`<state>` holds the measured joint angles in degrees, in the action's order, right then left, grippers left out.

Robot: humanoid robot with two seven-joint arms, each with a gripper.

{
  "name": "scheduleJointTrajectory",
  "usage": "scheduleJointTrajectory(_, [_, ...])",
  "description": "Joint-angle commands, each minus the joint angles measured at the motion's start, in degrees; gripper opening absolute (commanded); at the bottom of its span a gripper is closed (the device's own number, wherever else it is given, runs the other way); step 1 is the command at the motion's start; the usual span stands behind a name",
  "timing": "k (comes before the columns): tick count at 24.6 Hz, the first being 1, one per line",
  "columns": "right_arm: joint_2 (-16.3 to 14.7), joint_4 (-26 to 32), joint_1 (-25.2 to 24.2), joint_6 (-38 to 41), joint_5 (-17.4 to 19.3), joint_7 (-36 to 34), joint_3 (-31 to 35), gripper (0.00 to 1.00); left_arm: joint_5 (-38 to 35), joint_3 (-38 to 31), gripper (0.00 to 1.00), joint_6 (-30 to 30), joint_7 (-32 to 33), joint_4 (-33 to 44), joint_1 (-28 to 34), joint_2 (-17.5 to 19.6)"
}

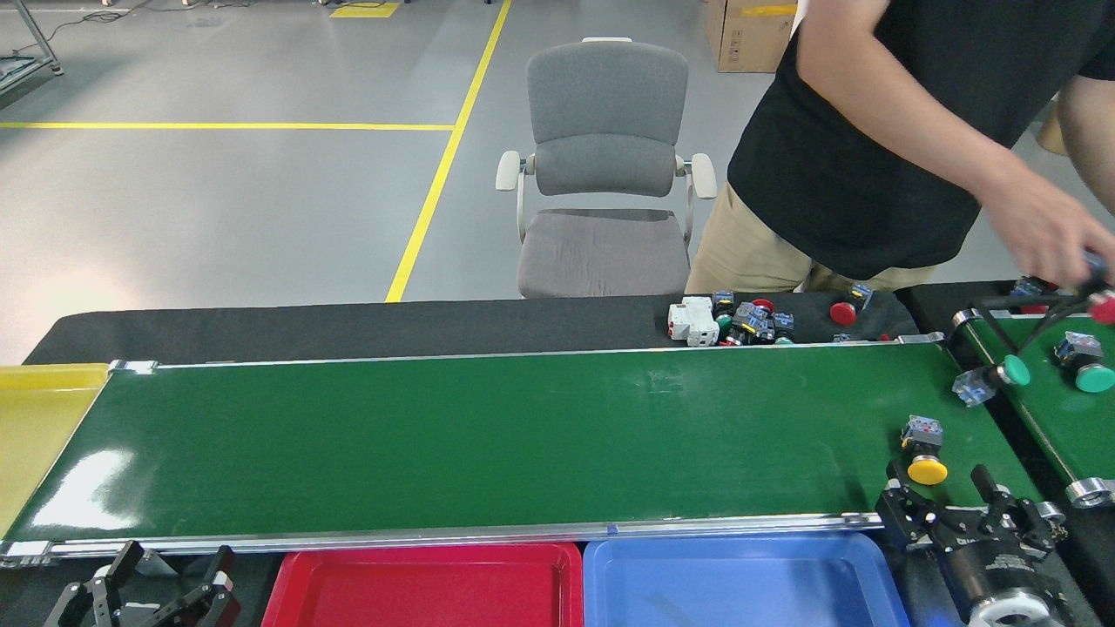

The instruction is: Pick switch part from conveyor to tray

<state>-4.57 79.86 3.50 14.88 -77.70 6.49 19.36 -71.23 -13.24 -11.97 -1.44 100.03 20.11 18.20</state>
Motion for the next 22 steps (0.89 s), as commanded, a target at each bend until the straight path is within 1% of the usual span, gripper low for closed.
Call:
scheduleJointTrajectory(1, [-0.62, -0.84, 1.77, -0.20, 0.00, 0.63, -0.38, 0.99, -0.05, -0.20, 1.00, -0.16, -0.49, 0.43, -0.78, 0.52])
scheduleJointTrajectory(5, [-0.53, -3.83, 3.44, -0.38, 0.09, 0.81, -1.70, 0.97, -0.05, -0.20, 1.00, -0.16, -0.49, 0.17, -1.30, 0.70])
scheduleJointTrajectory(6, [-0.70, -4.53, 3.53, -0.29, 0.00, 0.90, -1.78, 0.93, -0.05, -0.20, 1.00, -0.25, -0.49, 0.26, -1.30, 0.88])
scheduleJointTrajectory(7, [-0.70, -4.97, 3.62, -0.29, -0.26, 0.98, -2.22, 0.83, -0.05, -0.20, 1.00, -0.25, -0.49, 0.17, -1.30, 0.79])
scheduleJointTrajectory(8, [-0.79, -5.33, 3.62, -0.29, -0.26, 1.25, -3.02, 0.65, -0.05, -0.20, 1.00, -0.25, -0.49, 0.08, -1.30, 0.88])
scheduleJointTrajectory(9, [-1.05, -5.33, 3.62, -0.29, -0.26, 1.42, -4.24, 0.37, -0.05, -0.20, 1.00, -0.16, -0.49, 0.00, -1.30, 0.88])
scheduleJointTrajectory(10, [-1.41, -5.33, 3.62, -0.20, -0.17, 1.42, -5.13, 0.18, -0.05, -0.20, 1.00, -0.16, -0.40, -0.01, -1.30, 0.88])
scheduleJointTrajectory(11, [-1.58, -5.33, 3.62, -0.20, 0.09, 1.42, -5.56, 0.06, -0.05, -0.20, 1.00, -0.16, -0.49, -0.09, -1.30, 0.88])
scheduleJointTrajectory(12, [-1.58, -5.24, 3.53, 0.15, 0.18, 1.42, -5.74, 0.02, -0.05, -0.29, 1.00, -0.07, -0.49, -0.09, -1.39, 0.88])
scheduleJointTrajectory(15, [-1.49, -3.92, 3.36, 1.47, 0.18, 1.25, -6.18, 0.01, 0.04, -0.64, 1.00, -0.07, -0.40, -0.09, -1.39, 0.53])
scheduleJointTrajectory(17, [-1.23, -2.07, 3.09, 4.46, 0.18, 1.16, -7.15, 0.01, 0.04, -0.73, 1.00, -0.07, -0.40, -0.09, -1.39, 0.52])
scheduleJointTrajectory(19, [-0.97, 0.83, 2.65, 9.38, 0.18, 0.72, -8.55, 0.01, -0.05, -0.64, 1.00, 0.11, -0.40, -0.09, -1.22, 0.44])
scheduleJointTrajectory(20, [-0.70, 2.85, 1.95, 13.60, 0.53, -0.16, -10.13, 0.01, -0.05, -0.56, 1.00, 0.46, -0.40, -0.18, -1.13, 0.35])
scheduleJointTrajectory(22, [-0.62, 7.24, 0.72, 23.78, 2.38, -2.97, -14.00, 0.01, -0.22, -0.21, 1.00, 0.46, -0.40, -0.18, -1.13, 0.35])
